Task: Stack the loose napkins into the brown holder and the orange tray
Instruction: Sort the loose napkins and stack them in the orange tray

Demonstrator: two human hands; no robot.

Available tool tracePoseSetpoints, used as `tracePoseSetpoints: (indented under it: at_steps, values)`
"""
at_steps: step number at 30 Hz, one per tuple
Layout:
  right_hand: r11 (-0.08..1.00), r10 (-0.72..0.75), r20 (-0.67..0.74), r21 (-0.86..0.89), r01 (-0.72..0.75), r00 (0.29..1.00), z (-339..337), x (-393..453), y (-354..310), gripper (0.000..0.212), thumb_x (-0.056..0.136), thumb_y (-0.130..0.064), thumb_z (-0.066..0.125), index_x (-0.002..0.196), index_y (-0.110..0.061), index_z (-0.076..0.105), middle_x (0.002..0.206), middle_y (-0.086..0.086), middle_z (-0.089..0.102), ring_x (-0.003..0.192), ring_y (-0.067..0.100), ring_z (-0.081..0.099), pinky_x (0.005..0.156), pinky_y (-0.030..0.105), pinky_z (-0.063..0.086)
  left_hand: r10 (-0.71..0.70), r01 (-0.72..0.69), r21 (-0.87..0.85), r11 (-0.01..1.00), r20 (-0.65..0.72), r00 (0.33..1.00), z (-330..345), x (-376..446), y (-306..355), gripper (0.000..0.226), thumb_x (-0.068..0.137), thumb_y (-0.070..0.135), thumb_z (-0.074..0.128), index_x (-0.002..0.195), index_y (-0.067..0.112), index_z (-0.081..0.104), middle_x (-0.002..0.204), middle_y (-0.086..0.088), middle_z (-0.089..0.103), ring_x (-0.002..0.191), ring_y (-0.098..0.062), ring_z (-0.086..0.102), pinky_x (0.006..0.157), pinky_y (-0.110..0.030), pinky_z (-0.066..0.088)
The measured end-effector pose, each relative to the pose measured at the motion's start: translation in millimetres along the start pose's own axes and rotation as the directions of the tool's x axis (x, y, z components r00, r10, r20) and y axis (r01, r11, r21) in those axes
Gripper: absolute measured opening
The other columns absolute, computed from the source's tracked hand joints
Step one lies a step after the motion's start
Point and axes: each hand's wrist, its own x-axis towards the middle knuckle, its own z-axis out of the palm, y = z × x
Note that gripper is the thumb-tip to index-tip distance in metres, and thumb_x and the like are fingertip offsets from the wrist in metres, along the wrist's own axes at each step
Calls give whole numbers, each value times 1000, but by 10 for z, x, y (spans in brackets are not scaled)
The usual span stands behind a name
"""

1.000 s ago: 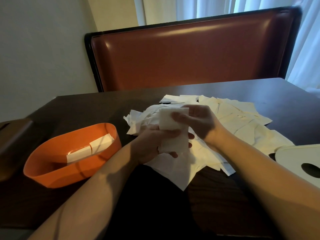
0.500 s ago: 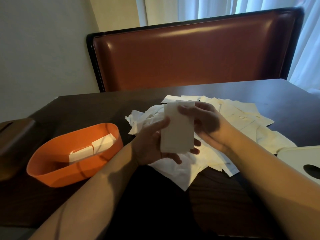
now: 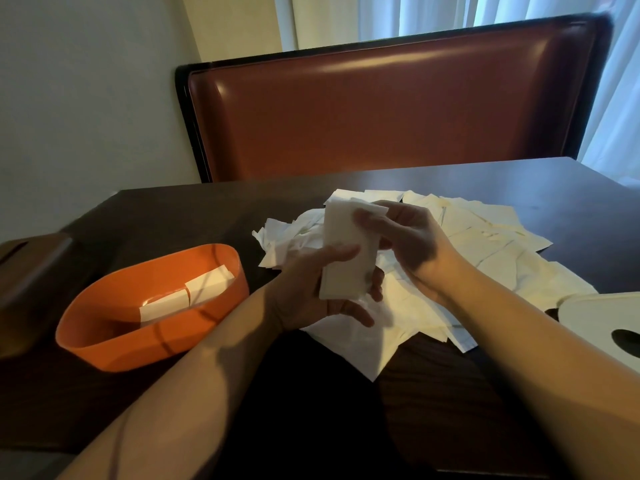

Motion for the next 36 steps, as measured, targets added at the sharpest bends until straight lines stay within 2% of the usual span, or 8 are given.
tracePoseSetpoints:
  at_steps: [3, 9, 15, 21, 26, 30, 33, 36]
  values:
    - [999, 14, -83, -29, -16, 996, -4, 41, 16, 22, 89, -44, 60, 93, -25, 71, 88, -8, 73, 91, 11, 68, 84, 29, 57, 78, -78, -3, 997, -92, 993, 11, -3, 34, 35, 92, 25, 52, 125, 13, 49, 99, -17, 66, 87, -28, 65, 60, -38, 57]
    - [820, -185, -135, -566, 78, 973, -131, 95, 200, 22, 97, -29, 61, 106, -11, 70, 95, -2, 70, 85, 9, 65, 80, 25, 55, 279, -316, -25, 948, -411, 868, 22, 40, 99, 26, 95, 30, 49, 117, 17, 50, 100, -12, 73, 86, -25, 71, 57, -35, 58]
    - [696, 95, -80, -708, -124, 992, -103, 127, 325, 30, 95, -40, 61, 94, -13, 74, 88, 2, 69, 69, 4, 54, 58, 20, 41, 391, -474, 31, 880, -614, 686, -16, 81, 106, 24, 89, 29, 61, 111, 22, 54, 96, -7, 72, 91, -24, 67, 59, -32, 57]
    - [803, 207, -114, -548, -235, 972, 19, 196, 290, 39, 91, -41, 67, 82, -3, 73, 68, 7, 62, 60, 12, 50, 55, 26, 38, 397, -460, 84, 884, -653, 645, -57, 95, 120, 10, 99, 27, 51, 105, 24, 60, 65, 7, 72, 63, -11, 69, 56, -29, 55]
    - [814, 228, -171, -507, -283, 959, 141, 219, 353, 35, 87, -34, 73, 68, -5, 70, 58, 2, 58, 54, 13, 53, 56, 30, 42, 381, -450, 61, 891, -639, 668, -101, 114, 93, 28, 100, 28, 50, 126, 21, 57, 65, 7, 72, 62, -10, 70, 58, -29, 54]
    - [865, 82, -296, -454, -215, 952, 41, 230, 367, 33, 86, -21, 71, 60, -6, 58, 53, 2, 44, 50, 16, 37, 49, 28, 32, 366, -455, 21, 890, -627, 688, -120, 112, 93, 34, 98, 30, 51, 129, 18, 58, 77, -3, 74, 73, -19, 69, 58, -31, 50]
    - [943, -1, -413, -305, -138, 911, -144, 270, 368, 26, 84, -16, 74, 72, 0, 58, 66, 10, 56, 60, 23, 49, 57, 35, 46, 342, -454, -30, 890, -614, 711, -113, 111, 92, 30, 97, 31, 50, 123, 21, 60, 90, -10, 71, 84, -25, 65, 58, -31, 49]
    - [987, -38, -422, -158, -32, 906, -216, 213, 275, 18, 87, -10, 72, 90, 6, 63, 78, 10, 59, 69, 12, 51, 60, 21, 48, 334, -458, -40, 888, -629, 702, -116, 116, 95, 26, 98, 30, 49, 119, 22, 61, 91, -10, 71, 84, -26, 66, 60, -32, 48]
